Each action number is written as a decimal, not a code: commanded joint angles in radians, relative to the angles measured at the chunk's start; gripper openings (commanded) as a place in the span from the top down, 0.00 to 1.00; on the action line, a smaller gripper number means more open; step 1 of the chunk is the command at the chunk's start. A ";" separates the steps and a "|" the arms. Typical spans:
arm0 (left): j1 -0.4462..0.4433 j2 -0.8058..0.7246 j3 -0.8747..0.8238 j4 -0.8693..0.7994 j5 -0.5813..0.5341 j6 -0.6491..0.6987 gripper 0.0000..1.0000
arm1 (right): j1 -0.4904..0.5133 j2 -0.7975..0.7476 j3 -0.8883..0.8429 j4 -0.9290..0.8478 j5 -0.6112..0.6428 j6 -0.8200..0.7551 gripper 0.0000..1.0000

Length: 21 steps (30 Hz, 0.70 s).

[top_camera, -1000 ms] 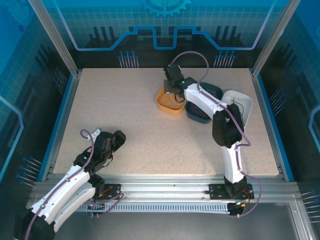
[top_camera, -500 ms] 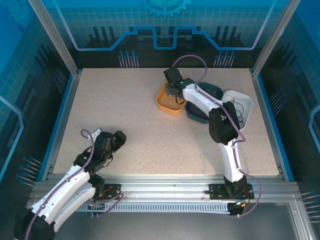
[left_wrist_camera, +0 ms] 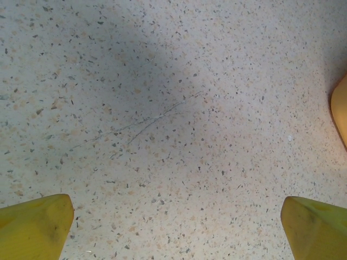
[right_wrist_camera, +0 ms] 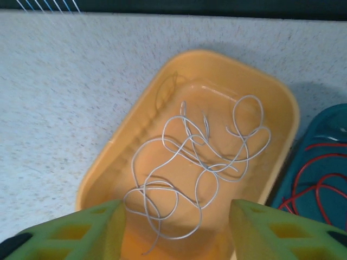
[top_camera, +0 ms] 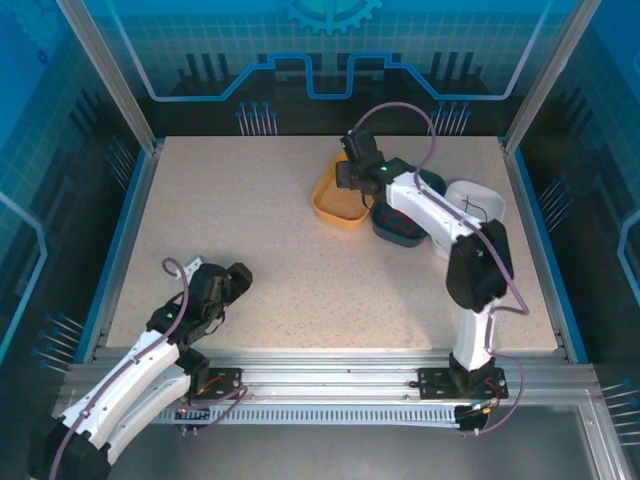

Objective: Untangle the cables

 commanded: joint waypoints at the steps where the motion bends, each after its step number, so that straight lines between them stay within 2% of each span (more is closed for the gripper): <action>1: 0.009 -0.012 0.041 -0.034 -0.025 0.049 0.01 | 0.015 -0.137 -0.137 0.075 0.013 0.007 0.41; 11: 0.014 -0.073 0.046 0.047 -0.035 0.170 0.01 | 0.021 -0.514 -0.551 0.133 0.119 0.061 0.23; 14: 0.015 -0.083 0.050 0.063 -0.046 0.206 0.01 | 0.023 -0.623 -0.653 0.124 0.175 0.078 0.14; 16: 0.015 -0.088 0.055 0.073 -0.059 0.228 0.01 | 0.023 -0.707 -0.721 0.124 0.210 0.090 0.00; 21: 0.016 -0.093 0.042 0.142 -0.126 0.323 0.01 | 0.011 -0.880 -0.880 0.125 0.280 0.099 0.00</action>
